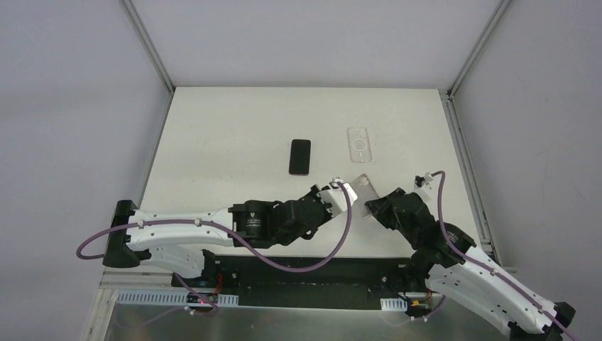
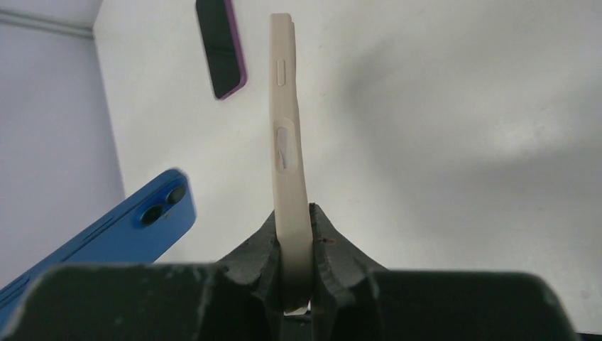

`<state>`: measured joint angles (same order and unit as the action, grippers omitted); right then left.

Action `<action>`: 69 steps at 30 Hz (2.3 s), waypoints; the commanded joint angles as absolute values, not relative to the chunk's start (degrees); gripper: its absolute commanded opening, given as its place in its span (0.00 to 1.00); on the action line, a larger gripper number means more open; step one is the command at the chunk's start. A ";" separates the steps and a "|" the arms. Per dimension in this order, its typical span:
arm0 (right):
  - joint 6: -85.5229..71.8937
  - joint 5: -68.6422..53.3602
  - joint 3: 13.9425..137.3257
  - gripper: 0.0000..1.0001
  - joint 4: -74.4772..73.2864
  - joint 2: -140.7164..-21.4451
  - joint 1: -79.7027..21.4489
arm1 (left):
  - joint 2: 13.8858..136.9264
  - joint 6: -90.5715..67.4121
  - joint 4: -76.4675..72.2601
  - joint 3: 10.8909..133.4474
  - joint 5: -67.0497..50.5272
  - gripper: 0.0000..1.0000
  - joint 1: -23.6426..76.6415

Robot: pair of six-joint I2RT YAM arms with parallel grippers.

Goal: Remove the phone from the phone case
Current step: Remove the phone case from the phone, then place the phone case at the center of the board.

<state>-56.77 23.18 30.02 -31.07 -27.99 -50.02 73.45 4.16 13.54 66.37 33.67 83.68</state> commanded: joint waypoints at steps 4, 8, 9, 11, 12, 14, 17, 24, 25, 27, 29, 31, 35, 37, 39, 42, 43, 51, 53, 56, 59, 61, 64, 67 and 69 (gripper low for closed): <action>-47.69 23.52 32.61 0.00 -33.25 -28.04 -35.43 | 62.68 2.90 7.73 58.66 40.41 0.00 84.20; -46.73 16.21 32.08 0.00 -27.47 -30.48 -23.46 | 59.23 2.46 6.37 54.06 41.30 0.00 84.20; -46.84 13.98 31.97 0.00 -25.57 -31.55 -20.48 | 58.75 2.24 6.29 53.23 41.23 0.00 84.20; -47.83 8.48 30.92 0.00 -21.79 -33.25 -13.96 | 57.82 1.99 6.21 51.96 41.39 0.00 84.20; -48.50 5.53 30.31 0.00 -19.75 -33.94 -10.59 | 57.00 1.87 6.24 51.27 41.56 0.00 84.20; -49.48 -1.16 28.88 0.00 -14.96 -36.02 -4.28 | 55.71 1.67 5.98 50.11 41.85 0.00 84.20; -49.80 -5.70 27.71 0.00 -8.29 -41.97 3.48 | 53.89 1.31 5.22 48.38 42.06 0.00 84.20; -55.06 -14.81 22.08 0.00 8.01 -50.59 13.02 | 52.98 0.13 1.87 44.98 40.04 0.00 84.20; -55.18 -14.86 21.54 0.00 9.44 -51.07 13.53 | 53.22 0.17 1.63 44.77 39.93 0.00 84.20; -55.77 -14.11 20.52 0.00 11.90 -52.34 13.71 | 53.48 -0.66 1.13 44.46 39.84 0.00 84.20; -55.84 -13.17 20.21 0.00 13.71 -53.58 13.71 | 53.50 -1.79 0.72 44.10 39.38 0.00 84.20; -55.85 -12.95 20.41 0.00 16.29 -56.18 13.71 | 53.28 -2.22 0.27 43.66 38.85 0.00 84.20; -57.25 -14.14 22.35 0.00 21.82 -63.77 13.36 | 52.26 -2.50 -0.85 42.55 38.20 0.00 84.20; -57.38 -14.48 24.80 0.00 21.83 -67.87 13.18 | 51.70 -1.80 -1.31 42.06 38.26 0.00 84.20; -57.30 -14.53 27.19 0.00 21.45 -71.44 13.18 | 50.92 -1.37 -1.36 41.36 38.71 0.00 84.20; -56.82 -14.93 31.10 0.00 20.68 -77.86 12.48 | 49.58 -1.65 -1.85 40.23 39.12 0.00 84.20; -56.61 -15.13 32.55 0.00 19.88 -79.83 11.98 | 49.37 -1.78 -2.11 39.92 38.99 0.00 84.20; -54.22 -14.18 41.23 0.00 14.39 -90.14 7.58 | 50.48 -1.09 -2.96 40.15 38.21 0.00 84.20; -54.15 -13.94 42.11 0.00 13.88 -91.74 7.48 | 51.21 -1.02 -3.07 40.61 37.86 0.00 84.20; -53.85 -14.18 43.81 0.00 12.19 -94.06 6.56 | 52.50 -1.14 -3.48 41.06 37.02 0.00 84.20; -52.20 -14.23 45.24 0.00 10.73 -94.70 5.15 | 54.15 -1.23 -4.03 41.46 36.52 0.00 84.20; -49.89 -13.17 47.12 0.00 7.85 -95.12 4.60 | 55.04 -1.27 -4.36 41.56 36.24 0.00 84.20; -48.33 -12.45 49.01 0.00 4.98 -95.66 3.88 | 55.75 -1.78 -4.89 41.75 35.67 0.00 84.20; -46.25 -11.18 51.15 0.00 1.67 -96.15 2.90 | 56.18 -2.10 -5.35 41.84 34.87 0.00 84.20; -45.94 -10.84 51.79 0.00 0.34 -96.19 2.74 | 56.32 -2.27 -5.51 41.66 34.73 0.00 84.20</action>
